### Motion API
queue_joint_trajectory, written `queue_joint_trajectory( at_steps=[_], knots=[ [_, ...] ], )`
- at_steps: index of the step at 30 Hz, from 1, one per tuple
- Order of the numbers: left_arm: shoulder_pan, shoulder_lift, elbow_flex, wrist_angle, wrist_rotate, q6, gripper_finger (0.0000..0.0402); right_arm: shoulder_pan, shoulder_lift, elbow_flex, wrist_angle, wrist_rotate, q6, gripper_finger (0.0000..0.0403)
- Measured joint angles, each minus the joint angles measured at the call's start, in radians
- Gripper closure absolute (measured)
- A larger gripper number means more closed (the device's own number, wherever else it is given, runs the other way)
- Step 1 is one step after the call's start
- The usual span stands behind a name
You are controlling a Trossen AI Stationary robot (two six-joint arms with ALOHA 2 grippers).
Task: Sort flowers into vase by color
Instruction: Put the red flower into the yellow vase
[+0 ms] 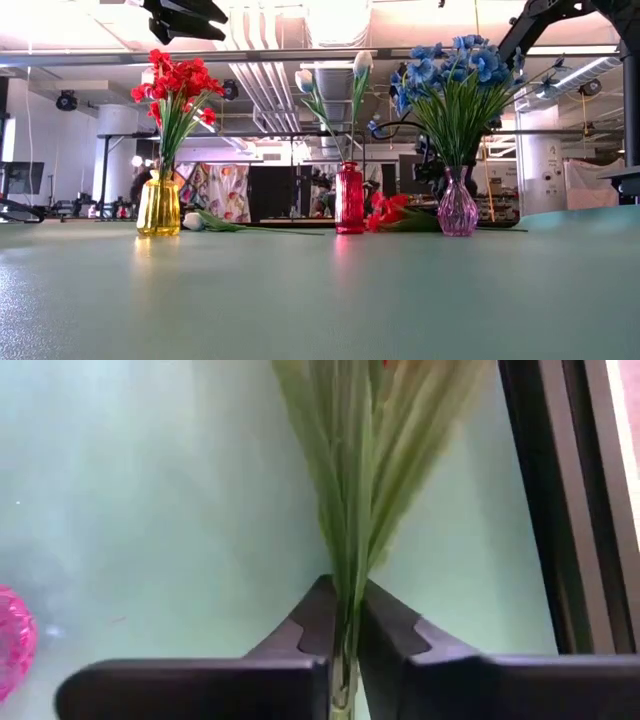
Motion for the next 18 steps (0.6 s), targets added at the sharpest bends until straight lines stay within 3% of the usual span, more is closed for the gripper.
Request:
queue_joint_trajectory(
  at_steps=[6, 18],
  knots=[
    [0.0, 0.0, 0.0, 0.0, 0.0, -0.002, 0.0194, 0.0, -0.035, 0.031, -0.046, 0.0, 0.018, 0.0384],
    [0.0, 0.0, 0.0, 0.021, 0.0, -0.001, 0.0194, 0.0, -0.222, 0.19, -0.045, 0.038, 0.086, 0.0385]
  ],
)
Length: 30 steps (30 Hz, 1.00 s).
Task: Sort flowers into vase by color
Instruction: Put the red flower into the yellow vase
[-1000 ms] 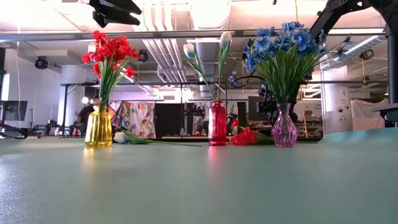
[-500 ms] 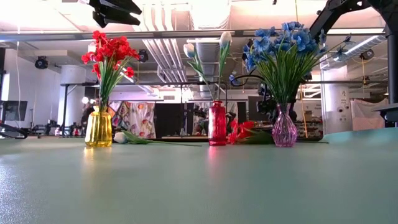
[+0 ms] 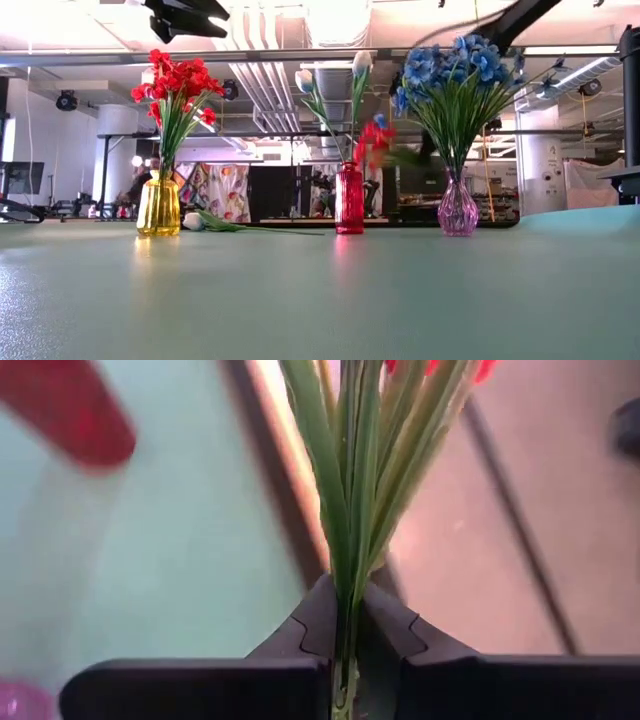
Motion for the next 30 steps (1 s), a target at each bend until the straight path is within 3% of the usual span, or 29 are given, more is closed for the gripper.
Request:
queue_joint_trajectory(
  at_steps=[10, 25, 30],
  knots=[
    [0.0, 0.005, 0.0, 0.052, 0.0, 0.003, 0.0194, 0.0, -0.121, 0.241, 0.005, -0.014, 0.031, 0.0386],
    [0.0, 0.103, 0.0, 0.357, 0.017, 0.187, 0.0194, 0.03, -0.173, 0.611, 0.035, -0.397, 0.331, 0.0386],
    [0.0, 0.106, 0.0, 0.44, 0.103, 0.214, 0.0194, 0.146, -0.173, 0.649, 0.036, -0.416, 0.403, 0.0386]
  ],
)
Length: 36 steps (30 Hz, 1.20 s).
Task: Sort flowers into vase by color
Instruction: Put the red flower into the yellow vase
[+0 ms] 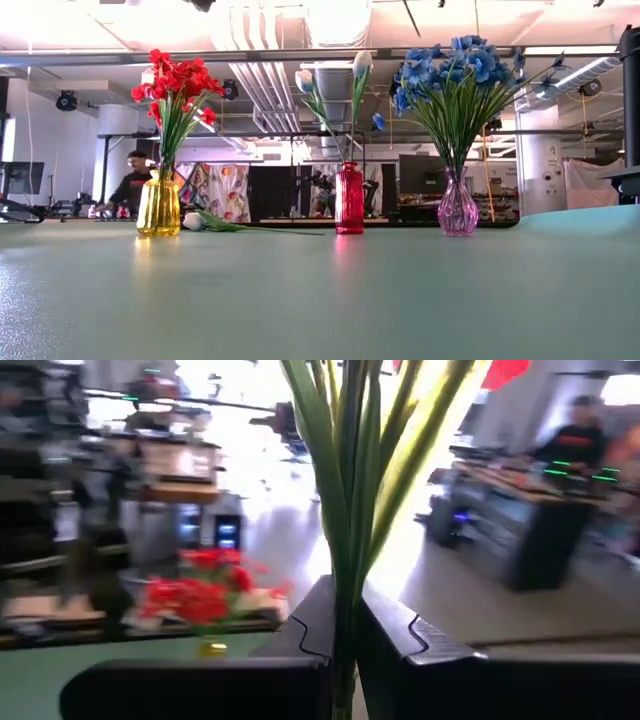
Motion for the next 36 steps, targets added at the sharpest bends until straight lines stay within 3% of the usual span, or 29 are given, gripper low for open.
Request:
queue_joint_trajectory(
  at_steps=[11, 18, 25, 36],
  knots=[
    [-0.001, 0.022, 0.0, 0.095, 0.115, -0.003, 0.0194, 0.385, 0.004, -0.003, 0.014, 0.039, -0.005, 0.0386],
    [-0.002, 0.102, 0.0, 0.252, 0.118, 0.026, 0.0194, 0.559, 0.008, -0.073, 0.054, 0.078, 0.002, 0.0386],
    [-0.002, 0.161, 0.0, 0.409, 0.118, 0.073, 0.0194, 0.658, 0.011, -0.239, 0.133, 0.25, 0.026, 0.0386],
    [-0.002, 0.225, 0.0, 0.456, 0.118, 0.067, 0.0194, 0.73, 0.019, -0.4, 0.38, 0.26, 0.033, 0.0386]
  ],
)
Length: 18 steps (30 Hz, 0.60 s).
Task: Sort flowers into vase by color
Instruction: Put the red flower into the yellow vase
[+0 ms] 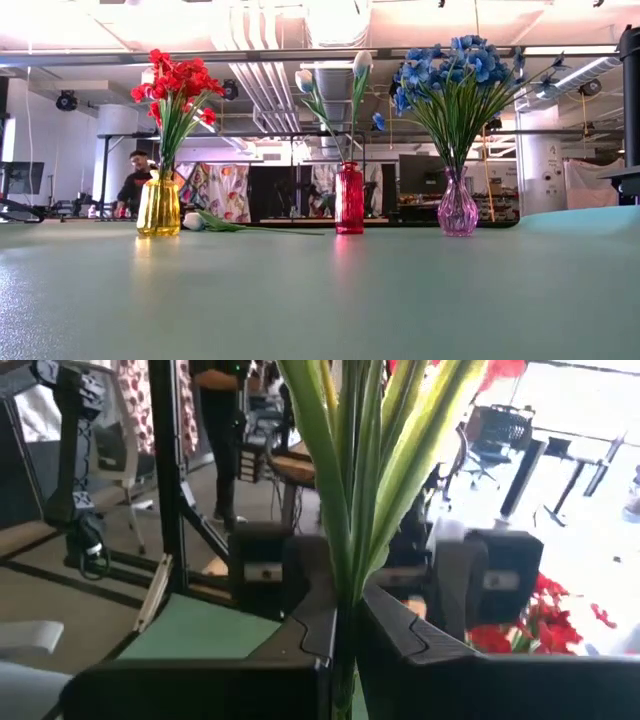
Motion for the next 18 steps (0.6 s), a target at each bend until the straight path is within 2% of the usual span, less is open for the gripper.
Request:
queue_joint_trajectory(
  at_steps=[7, 14, 18],
  knots=[
    [0.0, 0.068, 0.0, 0.054, 0.102, -0.053, 0.0194, 0.006, 0.045, -0.017, 0.096, 0.004, -0.004, 0.0386],
    [0.0, 0.097, 0.0, 0.096, 0.103, -0.061, 0.0196, 0.006, 0.077, -0.017, 0.095, 0.004, -0.016, 0.0386],
    [0.0, 0.085, 0.0, 0.095, 0.099, -0.078, 0.0223, 0.006, 0.087, -0.017, 0.095, 0.004, -0.032, 0.0383]
  ],
)
